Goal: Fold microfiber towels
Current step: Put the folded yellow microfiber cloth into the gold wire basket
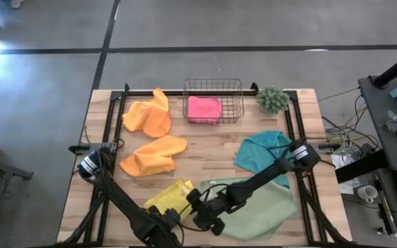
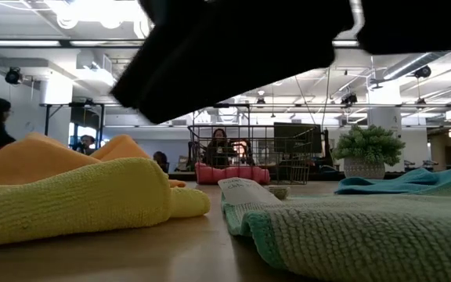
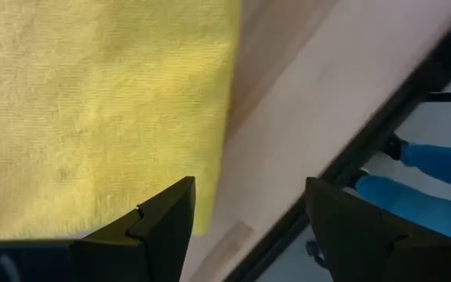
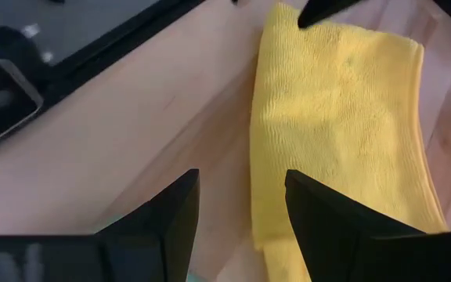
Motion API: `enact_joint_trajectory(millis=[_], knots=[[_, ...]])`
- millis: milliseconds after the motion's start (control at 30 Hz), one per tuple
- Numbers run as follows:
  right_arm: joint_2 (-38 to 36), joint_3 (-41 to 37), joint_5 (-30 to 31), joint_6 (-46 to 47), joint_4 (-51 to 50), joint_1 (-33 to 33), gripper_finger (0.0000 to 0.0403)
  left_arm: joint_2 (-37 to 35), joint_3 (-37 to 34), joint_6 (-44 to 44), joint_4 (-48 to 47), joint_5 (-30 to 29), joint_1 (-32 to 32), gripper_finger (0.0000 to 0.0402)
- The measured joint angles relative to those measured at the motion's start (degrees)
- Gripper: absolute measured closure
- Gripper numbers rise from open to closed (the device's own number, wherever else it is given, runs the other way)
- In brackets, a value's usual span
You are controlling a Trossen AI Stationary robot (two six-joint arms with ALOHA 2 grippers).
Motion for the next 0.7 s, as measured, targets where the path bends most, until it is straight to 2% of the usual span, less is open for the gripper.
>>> enact_joint_trajectory(millis=[167, 333, 533, 700], knots=[[4.0, 4.8, 3.5, -0.1, -2.5, -0.2, 0.0223, 0.0, -1.7, -0.1, 1.3, 0.0, 0.0, 0.0176], [7.2, 10.6, 4.1, -0.8, -10.2, -0.7, 0.0223, 0.0, -2.4, 0.1, 1.9, -0.1, 0.0, 0.0176], [11.4, 15.6, 4.4, -1.5, -13.9, -1.8, 0.0223, 1.6, -2.7, 1.7, 1.9, -1.0, -0.2, 0.0176], [15.2, 21.4, 9.3, -2.3, -19.1, -1.8, 0.0223, 4.4, -2.3, 2.1, 1.7, -1.0, -0.6, 0.0176]])
